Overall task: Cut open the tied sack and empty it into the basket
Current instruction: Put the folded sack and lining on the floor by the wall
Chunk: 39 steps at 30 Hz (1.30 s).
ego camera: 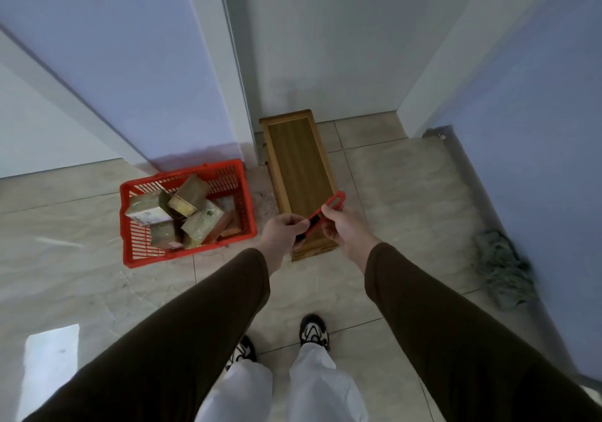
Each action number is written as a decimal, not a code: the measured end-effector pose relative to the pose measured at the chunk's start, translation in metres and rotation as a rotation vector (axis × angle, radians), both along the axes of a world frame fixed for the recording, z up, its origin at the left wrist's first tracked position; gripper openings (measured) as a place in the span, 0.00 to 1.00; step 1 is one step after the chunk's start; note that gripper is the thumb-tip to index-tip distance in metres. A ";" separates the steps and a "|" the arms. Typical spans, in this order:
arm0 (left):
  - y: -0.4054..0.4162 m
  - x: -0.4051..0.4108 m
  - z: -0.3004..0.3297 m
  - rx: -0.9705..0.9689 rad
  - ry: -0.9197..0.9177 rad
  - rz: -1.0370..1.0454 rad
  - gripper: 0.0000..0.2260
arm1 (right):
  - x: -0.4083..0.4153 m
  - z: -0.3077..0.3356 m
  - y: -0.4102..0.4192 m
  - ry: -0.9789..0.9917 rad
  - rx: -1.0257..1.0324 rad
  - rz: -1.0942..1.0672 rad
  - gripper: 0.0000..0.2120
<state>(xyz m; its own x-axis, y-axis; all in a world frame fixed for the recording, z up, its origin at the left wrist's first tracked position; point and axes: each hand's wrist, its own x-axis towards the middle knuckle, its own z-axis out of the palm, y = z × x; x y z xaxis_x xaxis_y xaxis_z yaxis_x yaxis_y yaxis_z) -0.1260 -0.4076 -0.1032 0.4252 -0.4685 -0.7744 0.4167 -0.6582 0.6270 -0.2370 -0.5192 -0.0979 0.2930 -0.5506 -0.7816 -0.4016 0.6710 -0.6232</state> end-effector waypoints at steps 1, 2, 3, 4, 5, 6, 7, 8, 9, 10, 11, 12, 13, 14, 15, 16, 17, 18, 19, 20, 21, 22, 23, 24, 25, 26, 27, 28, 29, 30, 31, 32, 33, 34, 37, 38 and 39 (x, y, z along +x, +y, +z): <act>-0.001 0.006 -0.009 0.004 -0.003 -0.005 0.02 | 0.005 -0.009 0.002 0.003 -0.006 -0.018 0.06; -0.001 0.012 -0.018 0.008 -0.004 -0.009 0.02 | 0.009 -0.019 0.003 0.011 -0.010 -0.044 0.07; -0.002 0.018 -0.027 0.011 -0.007 -0.013 0.01 | 0.014 -0.028 0.004 0.022 -0.015 -0.075 0.07; -0.004 0.024 -0.036 0.013 -0.014 -0.016 0.01 | 0.019 -0.037 0.004 0.034 -0.021 -0.108 0.07; -0.005 0.030 -0.047 0.015 -0.024 -0.018 0.02 | 0.024 -0.047 0.003 0.046 -0.027 -0.139 0.07; -0.007 0.036 -0.058 0.018 -0.039 -0.018 0.03 | 0.028 -0.057 0.001 0.055 -0.028 -0.168 0.07; -0.009 0.041 -0.069 0.020 -0.059 -0.020 0.03 | 0.031 -0.068 -0.001 0.058 -0.021 -0.194 0.07; -0.012 0.046 -0.080 0.020 -0.080 -0.025 0.04 | 0.033 -0.079 -0.003 0.056 -0.007 -0.211 0.07; -0.014 0.050 -0.091 0.020 -0.101 -0.029 0.04 | 0.035 -0.089 -0.006 0.050 0.010 -0.219 0.07; -0.017 0.053 -0.102 0.014 -0.125 -0.029 0.05 | 0.037 -0.100 -0.009 0.040 0.023 -0.225 0.07; -0.020 0.055 -0.113 0.004 -0.153 -0.027 0.06 | 0.038 -0.111 -0.012 0.030 0.030 -0.232 0.07; -0.024 0.057 -0.124 -0.006 -0.179 -0.024 0.06 | 0.039 -0.122 -0.015 0.025 0.031 -0.240 0.06; -0.026 0.058 -0.136 -0.016 -0.197 -0.020 0.07 | 0.040 -0.134 -0.018 0.024 0.028 -0.246 0.06; -0.029 0.059 -0.147 -0.025 -0.208 -0.017 0.07 | 0.040 -0.144 -0.020 0.029 0.021 -0.252 0.05; -0.031 0.060 -0.158 -0.031 -0.215 -0.017 0.07 | 0.040 -0.156 -0.022 0.038 0.011 -0.259 0.04; -0.033 0.060 -0.170 -0.034 -0.220 -0.021 0.07 | 0.040 -0.167 -0.024 0.049 0.002 -0.267 0.03; -0.035 0.060 -0.182 -0.034 -0.220 -0.025 0.07 | 0.040 -0.178 -0.027 0.059 -0.004 -0.271 0.03; -0.037 0.060 -0.192 -0.034 -0.217 -0.029 0.07 | 0.040 -0.188 -0.029 0.068 -0.009 -0.271 0.04; -0.039 0.059 -0.202 -0.034 -0.211 -0.028 0.07 | 0.039 -0.197 -0.031 0.078 -0.012 -0.267 0.05; -0.040 0.059 -0.211 -0.035 -0.206 -0.025 0.07 | 0.039 -0.206 -0.033 0.090 -0.016 -0.260 0.06; -0.041 0.058 -0.219 -0.036 -0.204 -0.020 0.07 | 0.038 -0.214 -0.034 0.100 -0.022 -0.250 0.07; -0.042 0.057 -0.226 -0.036 -0.208 -0.015 0.08 | 0.038 -0.220 -0.035 0.106 -0.029 -0.239 0.07; -0.043 0.056 -0.231 -0.034 -0.214 -0.012 0.08 | 0.037 -0.226 -0.037 0.106 -0.032 -0.232 0.08; -0.043 0.055 -0.235 -0.031 -0.225 -0.011 0.08 | 0.036 -0.230 -0.037 0.105 -0.032 -0.230 0.08; -0.044 0.054 -0.238 -0.027 -0.237 -0.009 0.08 | 0.036 -0.233 -0.038 0.105 -0.029 -0.230 0.08; -0.044 0.053 -0.239 -0.026 -0.249 -0.006 0.08 | 0.036 -0.236 -0.039 0.106 -0.029 -0.232 0.08; -0.045 0.052 -0.240 -0.024 -0.260 -0.003 0.08 | 0.035 -0.238 -0.039 0.111 -0.030 -0.234 0.08; -0.046 0.052 -0.240 -0.020 -0.271 -0.002 0.08 | 0.035 -0.239 -0.040 0.120 -0.032 -0.234 0.07; -0.046 0.051 -0.240 -0.014 -0.281 -0.002 0.08 | 0.035 -0.240 -0.040 0.128 -0.031 -0.236 0.07; -0.046 0.050 -0.239 -0.008 -0.290 -0.004 0.08 | 0.036 -0.240 -0.041 0.136 -0.026 -0.235 0.06; -0.046 0.050 -0.238 -0.005 -0.297 -0.007 0.07 | 0.036 -0.239 -0.041 0.143 -0.023 -0.232 0.06; -0.046 0.050 -0.238 -0.002 -0.308 -0.013 0.07 | 0.037 -0.239 -0.041 0.152 -0.023 -0.227 0.06; -0.046 0.050 -0.237 0.000 -0.321 -0.021 0.07 | 0.037 -0.238 -0.042 0.155 -0.023 -0.221 0.06; -0.044 0.050 -0.237 0.004 -0.333 -0.024 0.07 | 0.037 -0.237 -0.042 0.153 -0.023 -0.221 0.06; -0.034 0.052 -0.234 0.021 -0.364 -0.039 0.06 | 0.032 -0.229 -0.040 0.176 -0.038 -0.206 0.06; -0.028 0.052 -0.230 0.026 -0.358 -0.038 0.05 | 0.030 -0.223 -0.039 0.180 -0.033 -0.196 0.06; -0.023 0.053 -0.224 0.025 -0.354 -0.033 0.05 | 0.027 -0.216 -0.037 0.176 -0.033 -0.185 0.06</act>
